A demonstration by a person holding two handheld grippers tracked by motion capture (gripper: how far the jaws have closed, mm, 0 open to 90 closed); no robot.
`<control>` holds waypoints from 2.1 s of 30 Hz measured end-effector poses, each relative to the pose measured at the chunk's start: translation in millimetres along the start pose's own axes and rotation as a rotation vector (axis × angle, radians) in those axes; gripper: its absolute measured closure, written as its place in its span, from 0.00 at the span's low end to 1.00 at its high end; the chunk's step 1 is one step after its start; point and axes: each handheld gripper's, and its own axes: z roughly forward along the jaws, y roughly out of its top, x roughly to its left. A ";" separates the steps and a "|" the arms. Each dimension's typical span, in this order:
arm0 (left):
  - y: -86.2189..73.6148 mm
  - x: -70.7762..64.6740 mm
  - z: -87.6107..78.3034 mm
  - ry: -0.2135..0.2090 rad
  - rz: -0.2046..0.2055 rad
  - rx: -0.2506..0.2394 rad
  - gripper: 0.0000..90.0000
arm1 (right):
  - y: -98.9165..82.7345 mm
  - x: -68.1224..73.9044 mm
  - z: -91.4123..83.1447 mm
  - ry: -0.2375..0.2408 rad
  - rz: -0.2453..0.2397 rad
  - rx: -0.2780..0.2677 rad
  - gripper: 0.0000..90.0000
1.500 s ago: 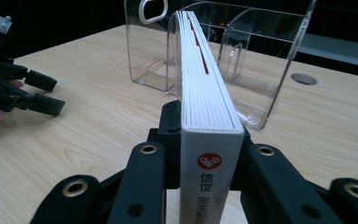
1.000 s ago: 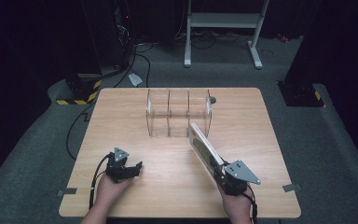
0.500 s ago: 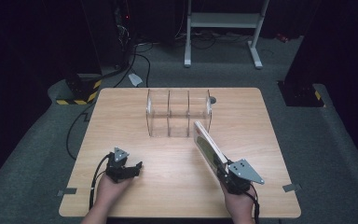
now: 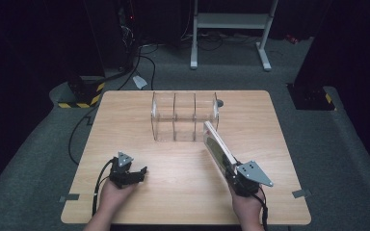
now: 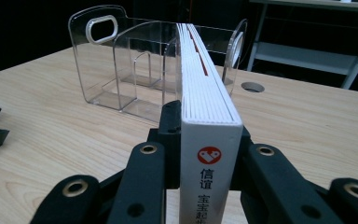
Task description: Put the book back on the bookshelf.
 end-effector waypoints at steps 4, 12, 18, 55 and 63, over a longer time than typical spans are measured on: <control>-0.4 -0.2 -0.5 0.001 -0.001 0.002 0.23 | 2.1 0.4 5.0 -0.005 -0.004 0.002 0.84; -0.8 -0.4 -1.0 0.000 0.001 0.001 0.23 | 11.2 -2.0 19.6 -0.037 -0.002 0.005 0.84; -0.7 -0.2 -1.0 -0.002 0.004 0.002 0.23 | 16.5 3.2 33.1 -0.054 -0.009 -0.004 0.84; -1.0 -0.5 -1.5 -0.008 0.011 0.003 0.23 | 38.0 9.8 132.8 -0.158 -0.004 0.023 0.84; -1.3 -0.5 -1.8 -0.010 0.012 0.003 0.23 | 39.2 9.4 139.6 -0.168 0.006 0.017 0.84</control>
